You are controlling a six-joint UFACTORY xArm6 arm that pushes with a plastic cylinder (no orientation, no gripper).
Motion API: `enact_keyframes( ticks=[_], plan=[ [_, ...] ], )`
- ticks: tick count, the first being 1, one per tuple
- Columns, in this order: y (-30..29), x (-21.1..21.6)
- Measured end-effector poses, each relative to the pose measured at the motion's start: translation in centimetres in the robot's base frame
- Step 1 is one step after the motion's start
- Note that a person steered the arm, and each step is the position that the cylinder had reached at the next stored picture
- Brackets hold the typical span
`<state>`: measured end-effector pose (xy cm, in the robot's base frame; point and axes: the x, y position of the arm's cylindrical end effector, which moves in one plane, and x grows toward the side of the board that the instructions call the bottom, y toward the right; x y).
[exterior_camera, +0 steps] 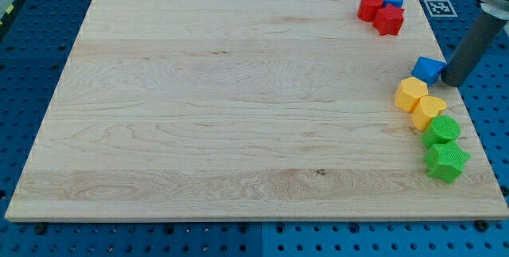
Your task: Push the blue cube and red star above the blue triangle
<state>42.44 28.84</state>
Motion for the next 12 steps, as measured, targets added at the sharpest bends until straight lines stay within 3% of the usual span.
enact_keyframes(
  ticks=[2,4,8,10,12],
  plan=[
    [-3.2,-0.3],
    [-1.7,-2.6],
    [-0.5,-19.7],
    [-3.4,-21.8],
    [-4.4,-20.8]
  ],
)
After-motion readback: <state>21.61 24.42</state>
